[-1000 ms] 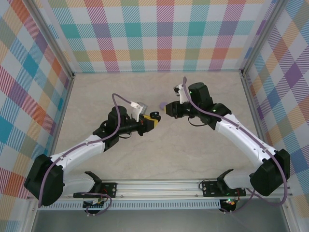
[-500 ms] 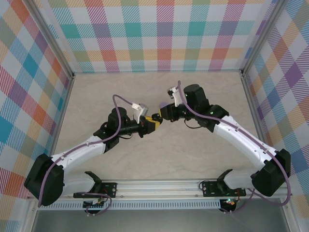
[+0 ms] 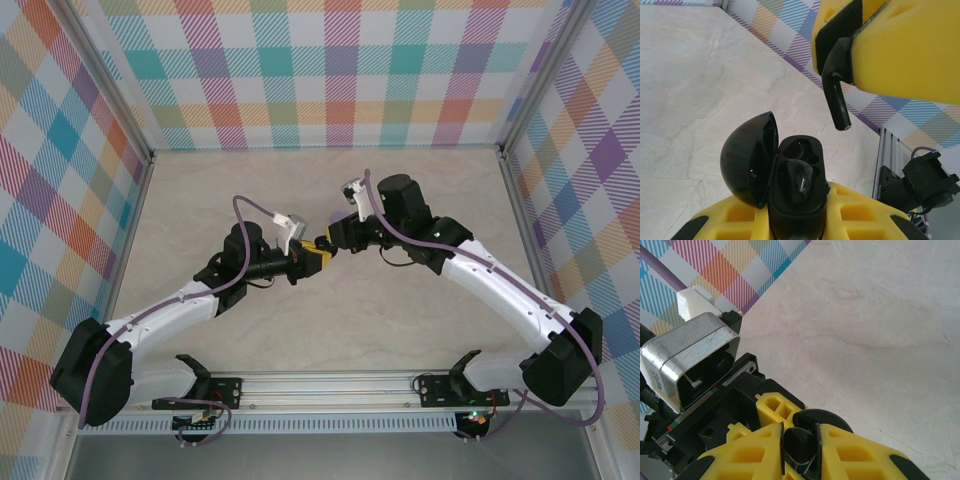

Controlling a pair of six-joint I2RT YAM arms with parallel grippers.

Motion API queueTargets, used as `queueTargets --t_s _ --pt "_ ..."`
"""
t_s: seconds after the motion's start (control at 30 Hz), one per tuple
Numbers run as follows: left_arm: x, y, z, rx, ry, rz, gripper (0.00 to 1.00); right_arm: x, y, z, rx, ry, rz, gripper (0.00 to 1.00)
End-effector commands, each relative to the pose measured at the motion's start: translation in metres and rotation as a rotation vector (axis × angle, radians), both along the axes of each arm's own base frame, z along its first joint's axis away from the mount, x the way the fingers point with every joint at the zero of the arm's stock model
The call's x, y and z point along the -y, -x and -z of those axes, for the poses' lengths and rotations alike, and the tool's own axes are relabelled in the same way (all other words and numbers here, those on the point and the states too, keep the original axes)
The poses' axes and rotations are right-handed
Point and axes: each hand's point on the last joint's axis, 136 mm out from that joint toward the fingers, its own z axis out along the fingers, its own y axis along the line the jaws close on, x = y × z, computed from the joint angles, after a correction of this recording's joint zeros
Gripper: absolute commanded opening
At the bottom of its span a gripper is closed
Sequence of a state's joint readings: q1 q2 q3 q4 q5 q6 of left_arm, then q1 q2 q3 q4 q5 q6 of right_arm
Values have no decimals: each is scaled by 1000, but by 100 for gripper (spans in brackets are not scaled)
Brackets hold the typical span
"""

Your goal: Insert the wireless bluetooth earbuds into the charging case

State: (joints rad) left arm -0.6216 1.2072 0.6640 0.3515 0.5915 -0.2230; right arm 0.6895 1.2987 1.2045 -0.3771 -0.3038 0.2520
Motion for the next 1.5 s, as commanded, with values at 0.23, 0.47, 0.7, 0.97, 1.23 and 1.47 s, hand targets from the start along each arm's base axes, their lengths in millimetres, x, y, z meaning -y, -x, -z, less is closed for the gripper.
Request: queueTargets --t_s 0.23,0.47,0.7,0.97,1.23,1.47 --pt "8 7 -34 58 85 46 7 -9 1 -21 65 -32 -34 22" --pt "7 9 -39 67 95 50 7 -11 1 -19 66 -23 -41 23" --pt "6 10 -42 76 101 49 7 -11 1 -15 59 -13 -40 23" --pt "4 11 -47 88 108 39 7 -12 2 -13 56 -7 -48 23" --pt "2 8 -44 82 103 18 7 -13 5 -7 45 6 -55 23" --pt "0 6 -45 87 104 -1 6 -13 7 -3 38 18 -62 23"
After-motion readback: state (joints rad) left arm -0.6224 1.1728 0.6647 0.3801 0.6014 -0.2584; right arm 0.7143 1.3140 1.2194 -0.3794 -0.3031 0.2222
